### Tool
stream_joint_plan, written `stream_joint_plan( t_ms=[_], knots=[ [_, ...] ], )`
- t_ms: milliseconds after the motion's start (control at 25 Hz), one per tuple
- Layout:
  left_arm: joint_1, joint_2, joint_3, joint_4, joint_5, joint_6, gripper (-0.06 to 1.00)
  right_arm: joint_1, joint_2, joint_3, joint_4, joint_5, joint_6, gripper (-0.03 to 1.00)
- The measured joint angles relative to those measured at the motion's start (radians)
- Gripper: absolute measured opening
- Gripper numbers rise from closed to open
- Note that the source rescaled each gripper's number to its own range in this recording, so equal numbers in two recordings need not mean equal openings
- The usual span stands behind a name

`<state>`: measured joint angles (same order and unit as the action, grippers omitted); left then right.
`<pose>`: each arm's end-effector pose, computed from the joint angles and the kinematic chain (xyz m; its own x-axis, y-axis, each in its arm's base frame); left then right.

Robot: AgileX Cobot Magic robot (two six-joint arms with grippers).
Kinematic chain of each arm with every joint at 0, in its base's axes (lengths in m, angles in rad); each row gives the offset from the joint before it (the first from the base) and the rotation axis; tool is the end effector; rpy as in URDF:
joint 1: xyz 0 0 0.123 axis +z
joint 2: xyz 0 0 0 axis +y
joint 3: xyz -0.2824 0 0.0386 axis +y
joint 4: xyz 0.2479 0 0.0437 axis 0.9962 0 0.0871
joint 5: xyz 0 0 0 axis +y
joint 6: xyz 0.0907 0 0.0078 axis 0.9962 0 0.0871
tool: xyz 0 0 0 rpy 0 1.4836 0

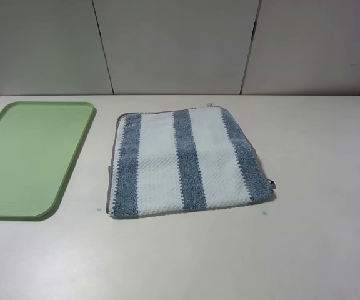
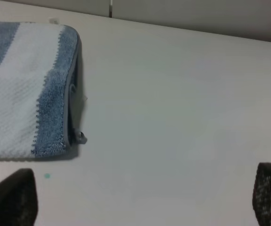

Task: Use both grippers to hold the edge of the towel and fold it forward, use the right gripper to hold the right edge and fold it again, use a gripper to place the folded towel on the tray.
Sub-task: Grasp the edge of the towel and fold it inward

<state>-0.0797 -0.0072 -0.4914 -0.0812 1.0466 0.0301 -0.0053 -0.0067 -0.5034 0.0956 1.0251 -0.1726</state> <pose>-0.0050 -0.0060 0.2761 -0.4435 0.0248 -0.8960 0.1375 0.9897 -0.0406 -0.0050 0.0075 0.2813 -0.4014 -0.1200 -0.9080 -0.1191 0.9898 -0.0782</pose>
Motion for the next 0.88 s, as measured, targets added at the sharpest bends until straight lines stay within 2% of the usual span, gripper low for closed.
stream_joint_plan(
  t_ms=[880],
  knots=[
    [0.000,0.000,0.000,0.000,0.000,0.000,1.00,0.000,0.000,0.000,0.000,0.000,0.000,1.00]
  ],
)
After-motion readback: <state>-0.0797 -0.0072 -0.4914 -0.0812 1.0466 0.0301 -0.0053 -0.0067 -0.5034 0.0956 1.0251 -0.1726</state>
